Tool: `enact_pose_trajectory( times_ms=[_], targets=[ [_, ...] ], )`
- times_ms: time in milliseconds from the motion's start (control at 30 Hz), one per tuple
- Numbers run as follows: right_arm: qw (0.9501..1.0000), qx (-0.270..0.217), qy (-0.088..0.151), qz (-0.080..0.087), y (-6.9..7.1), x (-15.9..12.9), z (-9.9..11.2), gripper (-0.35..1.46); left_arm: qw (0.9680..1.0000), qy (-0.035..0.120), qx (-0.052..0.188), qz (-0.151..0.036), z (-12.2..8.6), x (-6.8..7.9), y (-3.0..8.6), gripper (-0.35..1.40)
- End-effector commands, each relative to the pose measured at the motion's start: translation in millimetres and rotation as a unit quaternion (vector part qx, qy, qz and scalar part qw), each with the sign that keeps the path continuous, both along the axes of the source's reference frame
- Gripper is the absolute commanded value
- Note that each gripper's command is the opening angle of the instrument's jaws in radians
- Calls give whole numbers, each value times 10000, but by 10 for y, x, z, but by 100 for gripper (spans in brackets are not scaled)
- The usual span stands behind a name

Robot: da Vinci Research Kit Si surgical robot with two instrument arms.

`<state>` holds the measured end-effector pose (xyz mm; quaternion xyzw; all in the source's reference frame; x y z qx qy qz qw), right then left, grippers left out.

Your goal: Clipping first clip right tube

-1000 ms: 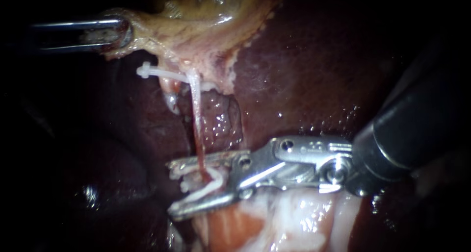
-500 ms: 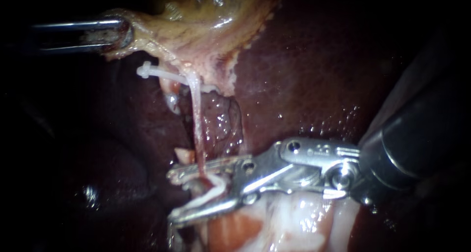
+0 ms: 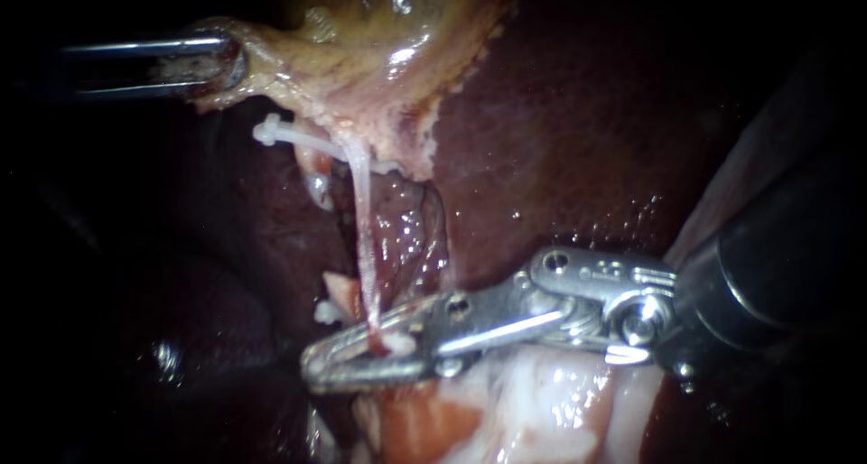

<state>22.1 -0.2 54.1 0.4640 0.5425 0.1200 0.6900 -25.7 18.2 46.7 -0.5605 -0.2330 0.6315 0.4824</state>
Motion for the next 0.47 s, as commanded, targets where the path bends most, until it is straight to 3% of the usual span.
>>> enact_pose_trajectory(
  times_ms=[33,467],
  targets=[
    [10000,-1,-4,-1,0,0,1,-35,10000,0,-1,0,0,0,0,-35],
    [10000,18,-34,38,2,-2,3,-35,10000,0,-1,0,0,0,0,-35]
  ],
)
